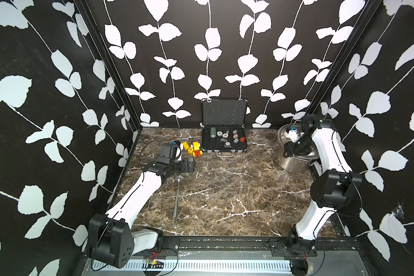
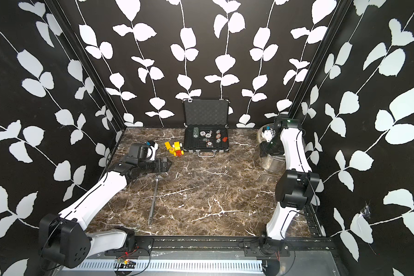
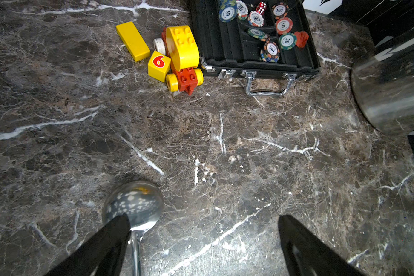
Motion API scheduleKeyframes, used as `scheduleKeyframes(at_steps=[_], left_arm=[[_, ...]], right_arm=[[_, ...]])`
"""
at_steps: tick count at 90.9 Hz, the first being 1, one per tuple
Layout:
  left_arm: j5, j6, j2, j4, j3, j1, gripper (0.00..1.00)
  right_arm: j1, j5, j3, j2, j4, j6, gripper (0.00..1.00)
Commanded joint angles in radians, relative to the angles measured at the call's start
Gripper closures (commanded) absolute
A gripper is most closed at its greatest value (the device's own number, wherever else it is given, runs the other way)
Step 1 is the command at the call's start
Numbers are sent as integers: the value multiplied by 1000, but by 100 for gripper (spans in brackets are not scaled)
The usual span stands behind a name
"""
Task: Stir the soup with a spoon
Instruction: Move the pan to the center of the board.
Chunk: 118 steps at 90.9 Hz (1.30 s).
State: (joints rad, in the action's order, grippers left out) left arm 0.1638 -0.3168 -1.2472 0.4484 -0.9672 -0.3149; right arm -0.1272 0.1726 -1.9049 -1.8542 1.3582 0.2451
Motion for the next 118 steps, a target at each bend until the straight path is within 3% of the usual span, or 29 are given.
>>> scheduleKeyframes(at_steps=[1, 25, 41, 75, 118], left_arm=[[-11, 17, 16, 16, -11, -7, 1], [-34, 27, 41, 20, -5, -6, 1], [-35, 19, 45, 18, -2, -7, 1], [-46, 16, 47, 14, 1, -6, 1], [-77, 26, 70, 12, 11, -7, 1]], right_arm=[[-3, 5, -22, -28, 62, 47, 40], [-3, -25, -14, -37, 29, 111, 42], [0, -19, -27, -70, 47, 168, 58], [15, -68, 29, -44, 39, 239, 62], [24, -134, 31, -42, 18, 258, 84]])
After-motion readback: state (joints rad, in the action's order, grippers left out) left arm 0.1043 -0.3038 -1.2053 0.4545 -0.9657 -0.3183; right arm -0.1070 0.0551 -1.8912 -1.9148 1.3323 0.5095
